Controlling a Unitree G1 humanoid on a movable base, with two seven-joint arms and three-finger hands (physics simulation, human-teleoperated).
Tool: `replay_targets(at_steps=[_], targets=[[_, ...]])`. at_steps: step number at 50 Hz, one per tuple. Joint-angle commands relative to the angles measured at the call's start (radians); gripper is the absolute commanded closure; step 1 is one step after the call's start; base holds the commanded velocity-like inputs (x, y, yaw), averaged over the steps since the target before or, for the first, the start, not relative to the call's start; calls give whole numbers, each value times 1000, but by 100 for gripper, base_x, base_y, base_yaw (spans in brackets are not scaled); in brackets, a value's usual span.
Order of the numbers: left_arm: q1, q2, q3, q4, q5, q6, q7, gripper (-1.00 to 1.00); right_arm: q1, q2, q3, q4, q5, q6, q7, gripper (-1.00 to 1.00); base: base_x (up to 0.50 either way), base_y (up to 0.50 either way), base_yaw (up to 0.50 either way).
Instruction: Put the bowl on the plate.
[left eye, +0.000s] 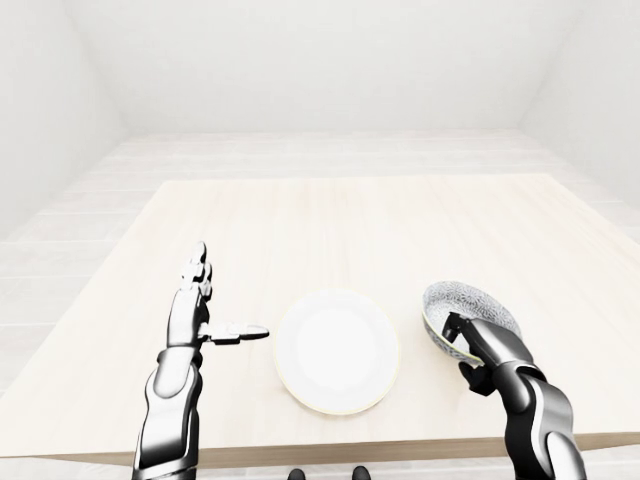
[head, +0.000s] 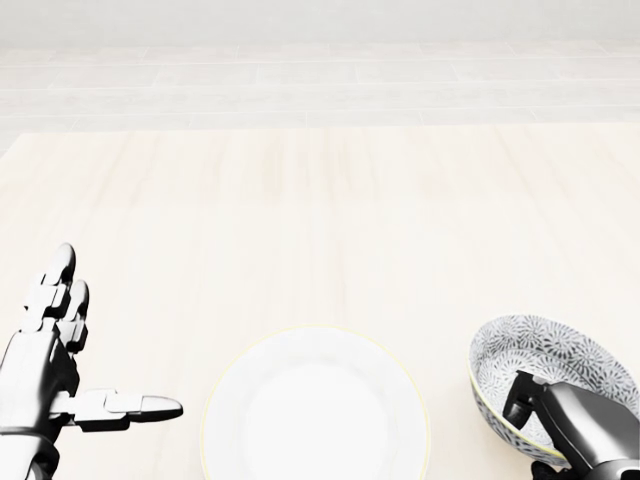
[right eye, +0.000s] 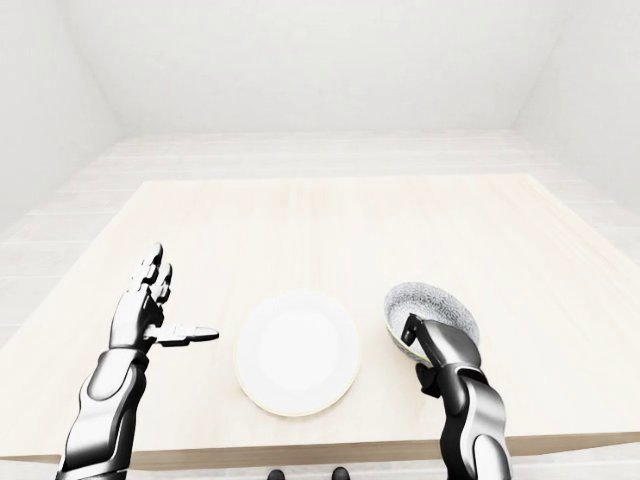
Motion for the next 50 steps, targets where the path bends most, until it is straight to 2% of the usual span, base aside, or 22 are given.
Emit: replay_targets(at_steps=[1,5,25,34,42,50], targets=[[13,-1,3,4,-1,0,-4,-100,8,2,-4,-13,23,1,14,91,0,0,0],[17,-1,6,-2,-2,0,-5,-100,23,9,0,-29,27,1,-1,95,0,0,0],[8,-3,-6,36,6,-18,1,-100,29,18,31,-135,-55,1,-11,91,0,0,0],[5,-1,-6,24,5,-6,-1,-100,11,22,42,-141,-84,1,-22,93,0,0,0],[-1,-1,-8,23,10,0,1,-100,-26,22,70,-206,-146,1,25,91,0,0,0],[-10,-2,-17,32,13,-3,4,-100,-52,30,92,-229,-178,1,29,88,0,0,0]])
